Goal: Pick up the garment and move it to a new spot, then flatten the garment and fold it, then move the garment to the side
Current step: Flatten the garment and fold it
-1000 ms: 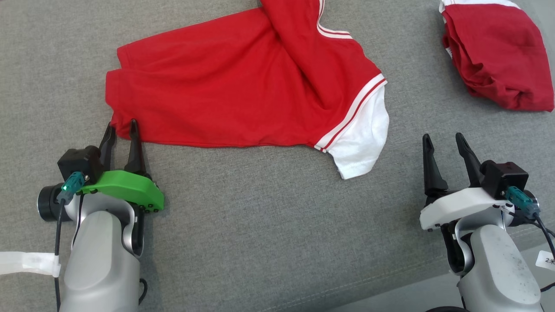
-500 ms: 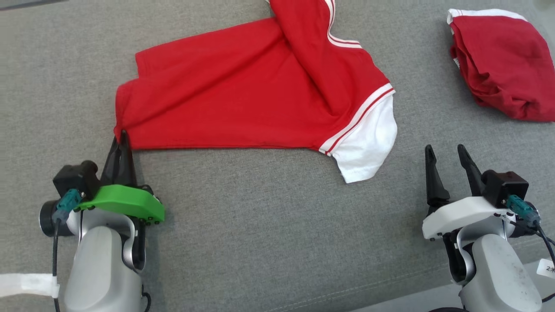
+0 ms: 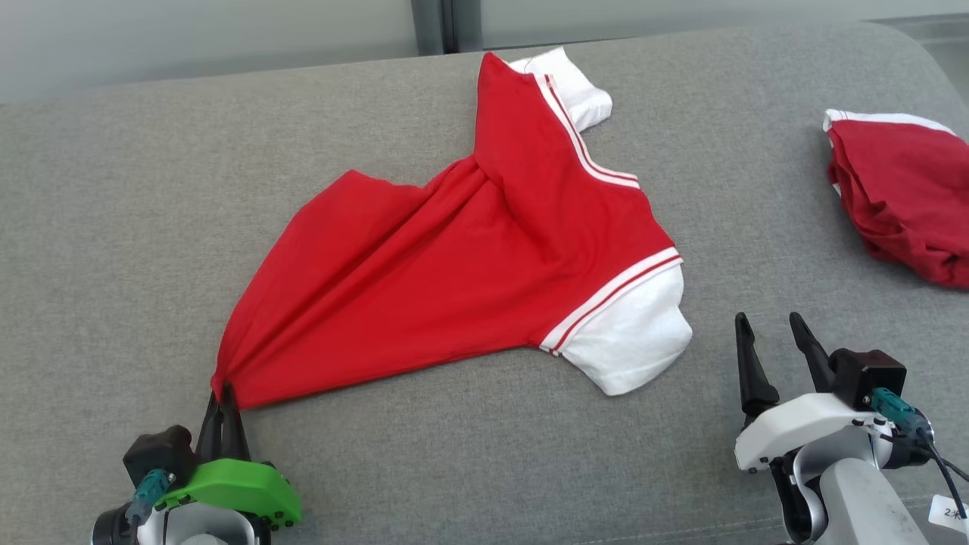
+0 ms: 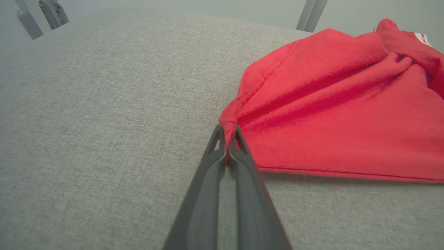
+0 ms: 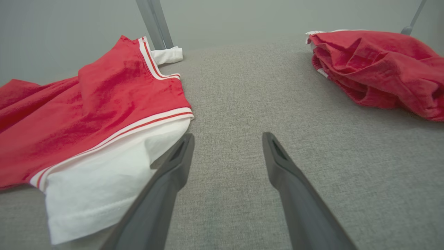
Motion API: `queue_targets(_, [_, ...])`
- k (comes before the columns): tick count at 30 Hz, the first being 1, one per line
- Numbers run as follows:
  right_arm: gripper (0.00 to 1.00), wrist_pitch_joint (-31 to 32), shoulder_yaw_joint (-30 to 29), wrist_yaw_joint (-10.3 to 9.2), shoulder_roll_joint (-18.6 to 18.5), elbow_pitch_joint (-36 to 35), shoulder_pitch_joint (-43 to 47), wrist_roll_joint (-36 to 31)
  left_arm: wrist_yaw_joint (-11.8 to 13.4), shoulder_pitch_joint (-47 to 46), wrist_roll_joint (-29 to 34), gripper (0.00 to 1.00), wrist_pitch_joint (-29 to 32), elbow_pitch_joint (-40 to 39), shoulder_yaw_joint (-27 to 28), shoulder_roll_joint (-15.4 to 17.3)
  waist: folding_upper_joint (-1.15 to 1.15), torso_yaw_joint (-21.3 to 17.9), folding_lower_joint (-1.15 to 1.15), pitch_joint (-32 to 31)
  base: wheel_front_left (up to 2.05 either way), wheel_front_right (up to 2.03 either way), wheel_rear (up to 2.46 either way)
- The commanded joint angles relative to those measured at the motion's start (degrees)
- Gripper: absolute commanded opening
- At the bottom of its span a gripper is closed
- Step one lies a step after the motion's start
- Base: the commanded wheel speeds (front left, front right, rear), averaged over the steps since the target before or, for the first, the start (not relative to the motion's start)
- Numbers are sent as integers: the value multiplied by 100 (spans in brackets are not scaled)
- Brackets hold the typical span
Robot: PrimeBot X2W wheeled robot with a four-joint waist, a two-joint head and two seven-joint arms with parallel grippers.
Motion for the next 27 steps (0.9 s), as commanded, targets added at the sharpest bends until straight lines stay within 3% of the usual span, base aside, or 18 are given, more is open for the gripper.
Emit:
queue_targets(1, [100, -17, -25, -9, -8, 24, 126, 29, 64, 147, 5, 13, 0, 15, 1, 32, 0, 320, 0, -344, 0, 0, 0])
queue_targets(2, [100, -17, -29, -9, -6, 31, 155, 32, 93, 207, -15, 47, 1, 89, -9, 32, 0, 335, 0, -371, 0, 0, 0])
queue_targets(3, [100, -17, -36, -9, -7, 44, 180, 33, 122, 230, -66, 100, 0, 140, 1, 32, 0, 345, 0, -393, 0, 0, 0])
queue_targets(10, [100, -17, -89, -9, -4, 70, 255, 13, 328, 289, 6, 100, 1, 97, 287, 34, 0, 365, 0, -440, 0, 0, 0])
queue_targets(27, [100, -17, -77, -9, -3, 27, 161, -1, 80, 118, 456, 100, 0, 201, 253, 31, 0, 88, 0, -358, 0, 0, 0])
